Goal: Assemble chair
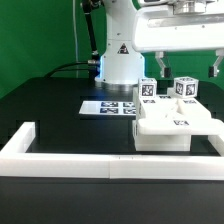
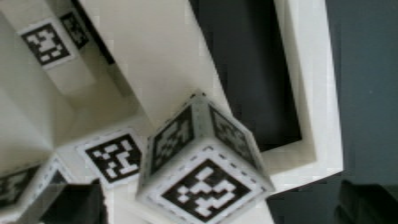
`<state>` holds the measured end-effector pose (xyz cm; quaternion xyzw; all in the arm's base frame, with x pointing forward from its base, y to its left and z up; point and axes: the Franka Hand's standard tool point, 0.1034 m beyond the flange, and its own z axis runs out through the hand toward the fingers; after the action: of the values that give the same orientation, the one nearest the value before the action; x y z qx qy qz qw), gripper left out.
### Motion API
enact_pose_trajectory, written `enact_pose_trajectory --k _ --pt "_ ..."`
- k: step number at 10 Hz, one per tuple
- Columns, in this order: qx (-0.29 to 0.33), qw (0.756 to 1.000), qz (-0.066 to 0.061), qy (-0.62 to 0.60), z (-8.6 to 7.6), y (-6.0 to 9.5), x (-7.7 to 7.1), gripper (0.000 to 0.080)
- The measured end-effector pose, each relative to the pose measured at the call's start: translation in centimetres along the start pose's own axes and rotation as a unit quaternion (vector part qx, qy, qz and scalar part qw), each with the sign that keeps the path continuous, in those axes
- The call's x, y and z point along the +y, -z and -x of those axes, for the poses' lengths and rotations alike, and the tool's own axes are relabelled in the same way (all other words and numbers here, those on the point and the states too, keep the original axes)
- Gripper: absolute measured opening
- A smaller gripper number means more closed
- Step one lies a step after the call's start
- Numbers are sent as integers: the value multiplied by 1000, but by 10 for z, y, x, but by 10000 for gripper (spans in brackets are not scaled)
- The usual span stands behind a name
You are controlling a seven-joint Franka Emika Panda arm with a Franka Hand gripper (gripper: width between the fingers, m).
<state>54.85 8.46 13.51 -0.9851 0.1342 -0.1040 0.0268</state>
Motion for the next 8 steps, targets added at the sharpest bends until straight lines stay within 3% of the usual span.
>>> enact_pose_trajectory --k 4,6,8 --pt "-19 1000 2 10 2 -1 2 649" --pt "-104 995 3 9 5 2 2 649" --pt "-134 991 6 3 5 3 5 649"
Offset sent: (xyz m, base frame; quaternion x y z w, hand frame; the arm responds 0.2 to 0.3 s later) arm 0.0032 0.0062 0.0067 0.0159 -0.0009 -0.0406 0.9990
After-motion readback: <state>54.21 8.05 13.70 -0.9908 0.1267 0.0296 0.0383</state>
